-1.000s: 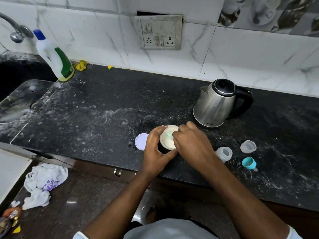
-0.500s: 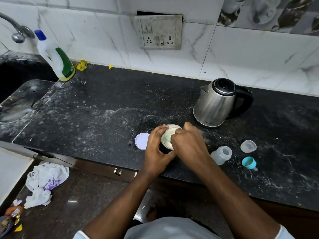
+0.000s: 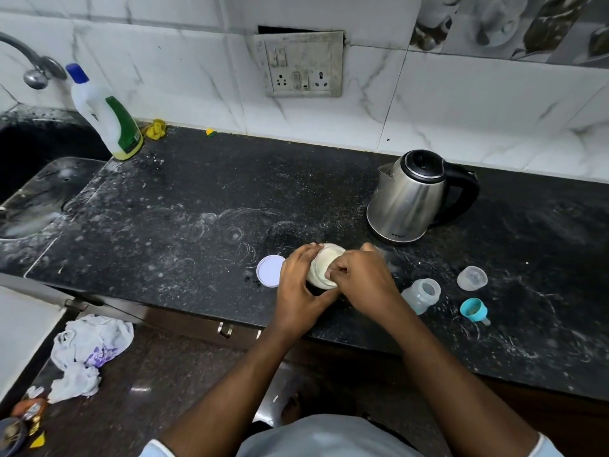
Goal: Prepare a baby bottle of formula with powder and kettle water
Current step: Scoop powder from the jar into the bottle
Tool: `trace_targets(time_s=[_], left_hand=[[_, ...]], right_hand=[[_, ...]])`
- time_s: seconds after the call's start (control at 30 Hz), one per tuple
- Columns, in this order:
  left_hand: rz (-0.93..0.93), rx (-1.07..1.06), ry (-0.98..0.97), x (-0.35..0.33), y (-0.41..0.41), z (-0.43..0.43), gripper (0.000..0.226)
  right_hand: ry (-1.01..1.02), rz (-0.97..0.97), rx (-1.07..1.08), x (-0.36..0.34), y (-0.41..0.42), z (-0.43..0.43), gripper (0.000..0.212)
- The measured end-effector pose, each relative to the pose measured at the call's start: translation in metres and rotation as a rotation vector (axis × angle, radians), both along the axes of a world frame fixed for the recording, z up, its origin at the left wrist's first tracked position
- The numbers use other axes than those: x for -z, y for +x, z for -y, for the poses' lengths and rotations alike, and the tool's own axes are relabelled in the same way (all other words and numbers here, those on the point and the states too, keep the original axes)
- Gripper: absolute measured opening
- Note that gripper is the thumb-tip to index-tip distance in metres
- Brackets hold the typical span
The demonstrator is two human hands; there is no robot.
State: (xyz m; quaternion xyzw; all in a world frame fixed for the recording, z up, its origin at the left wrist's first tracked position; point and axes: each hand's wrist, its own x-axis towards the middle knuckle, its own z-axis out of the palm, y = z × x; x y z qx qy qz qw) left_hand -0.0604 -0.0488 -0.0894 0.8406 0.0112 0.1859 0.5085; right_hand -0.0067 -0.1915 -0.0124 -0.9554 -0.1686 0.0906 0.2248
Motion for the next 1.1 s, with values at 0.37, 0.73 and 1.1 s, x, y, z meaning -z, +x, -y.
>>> trace_targets(time_s=[0.37,0.73,1.1], left_hand=[[-0.142,-0.038,-0.033,0.008,0.004,-0.001,0.083],[-0.240,-0.083,-0.127,0.022,0.008,0.005,0.082],[-0.280,-0.029,-0.200,0.026,0.009,0.004,0.089]], right_hand=[[0.446,-0.253,0.259,-0.002,0.007,0.029,0.017],[0.632,-0.256,0.391,0.003,0.005,0.056,0.030],[0.878,-0.384,0.488,-0.008,-0.005,0.101,0.018]])
